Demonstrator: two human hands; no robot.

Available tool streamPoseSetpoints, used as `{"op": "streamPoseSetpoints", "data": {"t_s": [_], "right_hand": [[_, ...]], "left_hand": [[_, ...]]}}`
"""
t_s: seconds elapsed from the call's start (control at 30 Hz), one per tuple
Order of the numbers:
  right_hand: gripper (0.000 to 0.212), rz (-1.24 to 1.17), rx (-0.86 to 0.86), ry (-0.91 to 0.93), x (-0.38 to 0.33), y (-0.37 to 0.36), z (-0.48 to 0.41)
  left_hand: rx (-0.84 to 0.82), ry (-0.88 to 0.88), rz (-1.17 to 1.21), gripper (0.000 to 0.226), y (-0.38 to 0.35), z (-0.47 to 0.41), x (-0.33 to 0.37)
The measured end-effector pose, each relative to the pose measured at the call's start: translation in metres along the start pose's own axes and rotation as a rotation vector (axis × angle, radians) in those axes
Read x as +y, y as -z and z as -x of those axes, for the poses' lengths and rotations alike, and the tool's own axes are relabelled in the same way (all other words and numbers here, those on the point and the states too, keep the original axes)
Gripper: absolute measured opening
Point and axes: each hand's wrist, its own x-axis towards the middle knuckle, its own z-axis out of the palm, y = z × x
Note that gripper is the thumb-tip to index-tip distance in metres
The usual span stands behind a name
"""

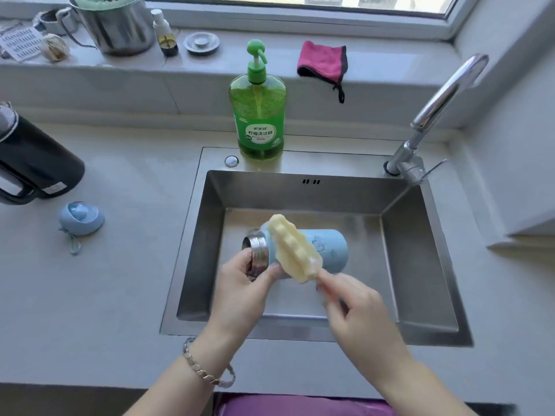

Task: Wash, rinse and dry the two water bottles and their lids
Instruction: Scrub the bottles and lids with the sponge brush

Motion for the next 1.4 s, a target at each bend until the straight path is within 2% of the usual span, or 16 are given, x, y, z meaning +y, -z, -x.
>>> {"op": "streamPoseSetpoints", "data": {"t_s": [0.13,0.17,0.27,0.3,0.4,0.43,0.57,0.67,0.7,0.8,0.83,0.97,1.1,1.23,1.33,1.4], "right_hand": [[0.035,0.164,0.154,-0.265,0.048,0.041,-0.009],[0.035,0.17,0.154,-0.253,0.049,0.044,-0.006],[0.038,0.026,0.05,-0.035,0.028,0.038,0.014],[0.036,0.005,0.037,-0.049,0.031,0.045,0.013],[0.03,-0.023,0.076,-0.314,0.063,0.069,-0.006],[0.031,-0.051,0.08,-0.314,0.066,0.072,-0.004],[0.031,-0.146,0.018,-0.075,0.036,0.065,0.014],[0.033,-0.071,0.115,-0.32,0.067,0.073,-0.007],[0.034,-0.062,0.114,-0.343,0.069,0.072,-0.008],[0.035,-0.149,0.04,-0.097,0.035,0.059,0.002],[0.035,-0.19,0.017,-0.082,0.03,0.06,0.004],[0.031,-0.111,0.059,-0.376,0.066,0.076,-0.019],[0.031,-0.215,-0.01,-0.215,0.04,0.076,-0.015],[0.03,-0.153,-0.031,-0.374,0.065,0.092,-0.03],[0.036,-0.218,-0.059,-0.257,0.051,0.086,-0.024],[0.036,-0.322,-0.075,-0.222,0.04,0.085,-0.021]], "left_hand": [[-0.02,-0.073,0.0,0.019,-0.022,0.011,0.008],[-0.035,-0.08,-0.014,0.018,-0.027,0.014,0.009],[-0.045,-0.081,-0.062,0.01,-0.042,0.019,0.01],[-0.04,-0.079,-0.061,0.01,-0.045,0.021,0.011],[-0.021,-0.096,-0.02,0.022,-0.051,0.025,0.014],[-0.014,-0.105,-0.015,0.024,-0.053,0.025,0.016],[0.005,-0.112,-0.017,0.018,-0.061,0.023,0.02],[0.014,-0.118,-0.019,0.025,-0.062,0.021,0.022],[0.013,-0.128,-0.036,0.025,-0.062,0.019,0.021],[-0.018,-0.15,-0.067,0.015,-0.063,0.014,0.022],[-0.033,-0.149,-0.059,0.011,-0.064,0.014,0.023],[-0.056,-0.159,-0.062,0.022,-0.063,0.01,0.024],[-0.104,-0.192,-0.144,0.026,-0.064,0.004,0.019],[-0.148,-0.301,-0.2,0.011,-0.059,0.002,0.017],[-0.181,-0.394,-0.271,0.026,-0.059,0.0,0.011],[-0.172,-0.407,-0.256,0.026,-0.058,0.002,0.008]]}}
